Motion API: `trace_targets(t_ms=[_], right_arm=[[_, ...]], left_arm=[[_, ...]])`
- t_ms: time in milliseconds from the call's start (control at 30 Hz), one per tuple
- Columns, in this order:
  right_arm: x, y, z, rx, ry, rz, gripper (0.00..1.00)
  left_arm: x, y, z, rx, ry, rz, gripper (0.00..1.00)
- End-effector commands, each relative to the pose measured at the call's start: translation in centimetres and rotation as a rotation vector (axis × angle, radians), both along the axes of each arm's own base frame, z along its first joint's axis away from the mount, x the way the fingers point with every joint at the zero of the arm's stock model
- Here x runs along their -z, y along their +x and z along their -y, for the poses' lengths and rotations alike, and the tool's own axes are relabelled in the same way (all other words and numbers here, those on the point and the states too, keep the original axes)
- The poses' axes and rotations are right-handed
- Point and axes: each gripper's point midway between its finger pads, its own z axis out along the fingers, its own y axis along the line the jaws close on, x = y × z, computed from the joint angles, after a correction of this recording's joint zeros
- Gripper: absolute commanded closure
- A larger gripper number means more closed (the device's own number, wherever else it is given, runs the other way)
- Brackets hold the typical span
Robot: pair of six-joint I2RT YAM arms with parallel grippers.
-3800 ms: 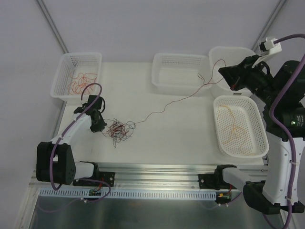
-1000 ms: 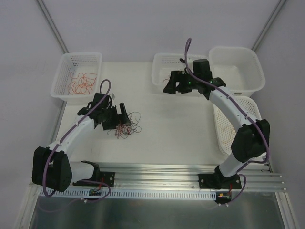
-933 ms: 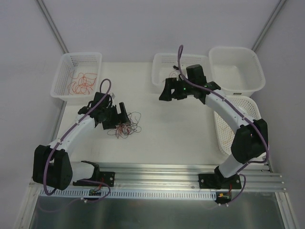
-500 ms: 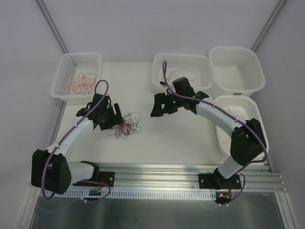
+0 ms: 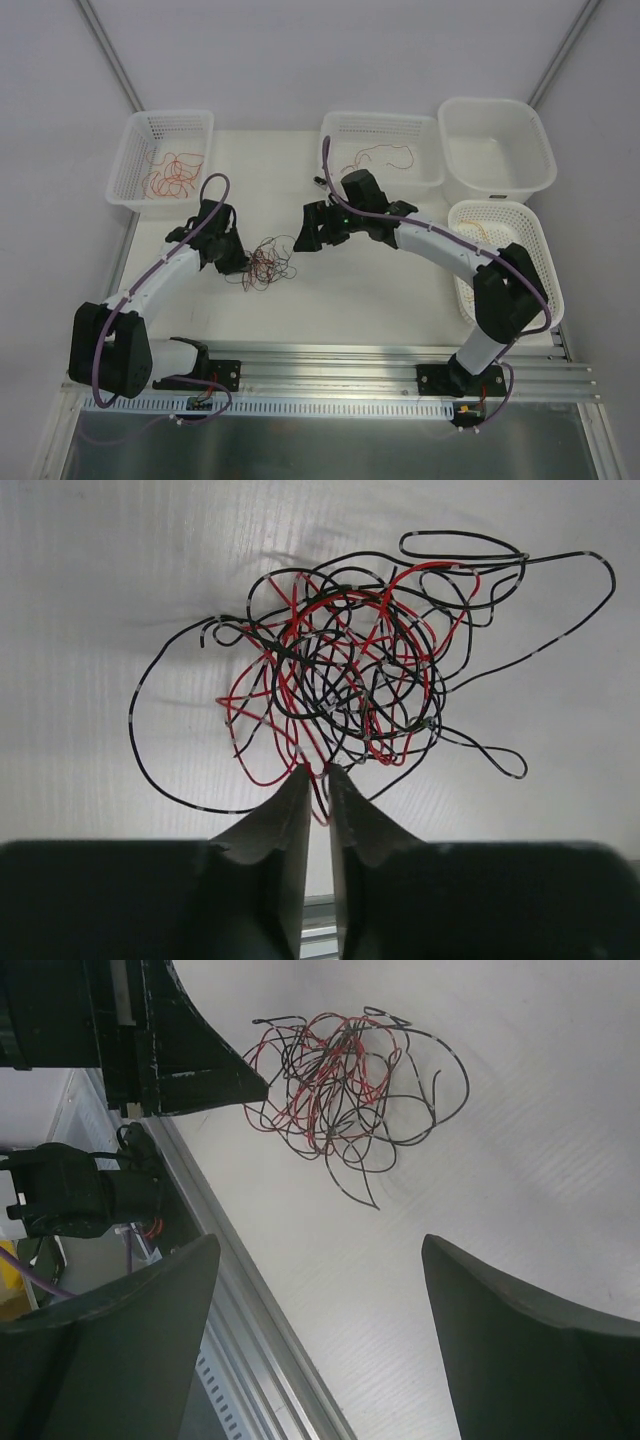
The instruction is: Untangle the cables
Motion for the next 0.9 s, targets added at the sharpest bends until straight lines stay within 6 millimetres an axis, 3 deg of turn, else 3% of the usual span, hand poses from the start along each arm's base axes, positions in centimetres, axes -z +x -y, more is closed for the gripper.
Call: trace_targets(t_ms=[0, 33, 167, 200, 333, 567, 667, 867], right_arm=[[-0.6, 0.1, -2.7, -0.034, 0.079, 0.009, 0.14], [0.2, 0.1, -3.4, -0.040, 0.078, -0.003, 0.14], [1.8, -0.4, -5.2, -0.073, 0.067, -0.036, 0.14], [1.3, 0.0, -6.0, -0.077, 0.089, -0.016, 0.14], [2.9, -0.2, -8.0, -0.092, 0.078, -0.033, 0.14], [6.5, 0.7, -9.6, -0.032, 0.058, -0.109, 0.20], [7.9, 0.9, -9.5, -0.015, 0.032, -0.126, 0.30], [10.1, 1.2, -7.4, 0.043, -0.016, -0.151, 0.74]], left_arm=[[0.8, -0.5, -0.1, 0.003, 0.010, -0.019, 0.92], [0.9, -0.7, 0.0, 0.007, 0.006, -0.023, 1.00], [0.0, -0.8, 0.4, 0.027, -0.019, 0.005, 1.00], [-0.6, -0.8, 0.4, 0.035, -0.027, 0.028, 1.00], [-2.6, -0.8, 1.1, 0.064, -0.073, 0.093, 1.00], [-6.0, -1.0, 2.6, 0.124, -0.166, 0.183, 1.00], [-8.1, -1.1, 3.1, 0.148, -0.204, 0.244, 1.00], [-13.1, -0.7, 3.8, 0.190, -0.252, 0.384, 1.00]])
